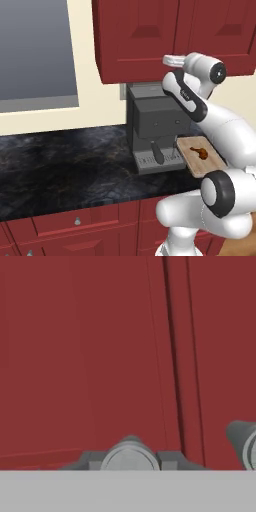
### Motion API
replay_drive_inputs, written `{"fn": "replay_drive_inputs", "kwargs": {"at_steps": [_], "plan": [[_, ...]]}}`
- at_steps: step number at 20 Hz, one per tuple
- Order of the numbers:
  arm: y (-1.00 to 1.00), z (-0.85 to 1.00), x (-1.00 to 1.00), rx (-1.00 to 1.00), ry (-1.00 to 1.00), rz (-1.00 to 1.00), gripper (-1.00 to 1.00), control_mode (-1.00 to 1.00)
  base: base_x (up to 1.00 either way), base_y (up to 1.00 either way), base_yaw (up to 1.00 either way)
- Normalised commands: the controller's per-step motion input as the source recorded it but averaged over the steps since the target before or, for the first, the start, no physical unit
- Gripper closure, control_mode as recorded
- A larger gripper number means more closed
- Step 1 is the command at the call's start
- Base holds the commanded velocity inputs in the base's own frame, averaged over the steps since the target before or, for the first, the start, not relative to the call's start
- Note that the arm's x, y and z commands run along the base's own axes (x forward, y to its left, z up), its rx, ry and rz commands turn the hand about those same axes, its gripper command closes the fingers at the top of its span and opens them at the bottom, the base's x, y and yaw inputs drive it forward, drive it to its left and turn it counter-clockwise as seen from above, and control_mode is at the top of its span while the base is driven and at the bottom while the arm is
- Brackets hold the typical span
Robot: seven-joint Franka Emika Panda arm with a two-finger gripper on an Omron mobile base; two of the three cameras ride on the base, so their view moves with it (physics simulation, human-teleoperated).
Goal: Open the cabinet, retrieve the rolling pin, and place it next to the meat on the cutting board to prepare for tenderizing.
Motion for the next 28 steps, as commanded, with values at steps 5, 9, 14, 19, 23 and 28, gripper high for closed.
{"fn": "replay_drive_inputs", "kwargs": {"at_steps": [5, 9, 14, 19, 23, 28], "plan": [[0.27, 0.00, -0.40, -0.08, 0.00, 0.00, 1.00, -1.00, 0.00, 0.00, 0.00], [0.21, 0.00, -0.59, -0.08, 0.00, 0.00, 1.00, -1.00, 0.00, 0.00, 0.00], [0.12, 0.00, -0.82, -0.05, 0.00, 0.00, 1.00, -1.00, 0.00, 0.00, 0.00], [0.09, 0.00, -0.88, 0.00, 0.00, 0.00, 1.00, -1.00, 0.00, 0.00, 0.00], [0.18, 0.00, -0.70, 0.00, 0.03, 0.00, 1.00, -1.00, 0.00, 0.00, 0.00], [0.14, -0.01, -0.15, -0.01, 0.02, 0.01, -1.00, -1.00, 0.00, 0.00, 0.00]]}}
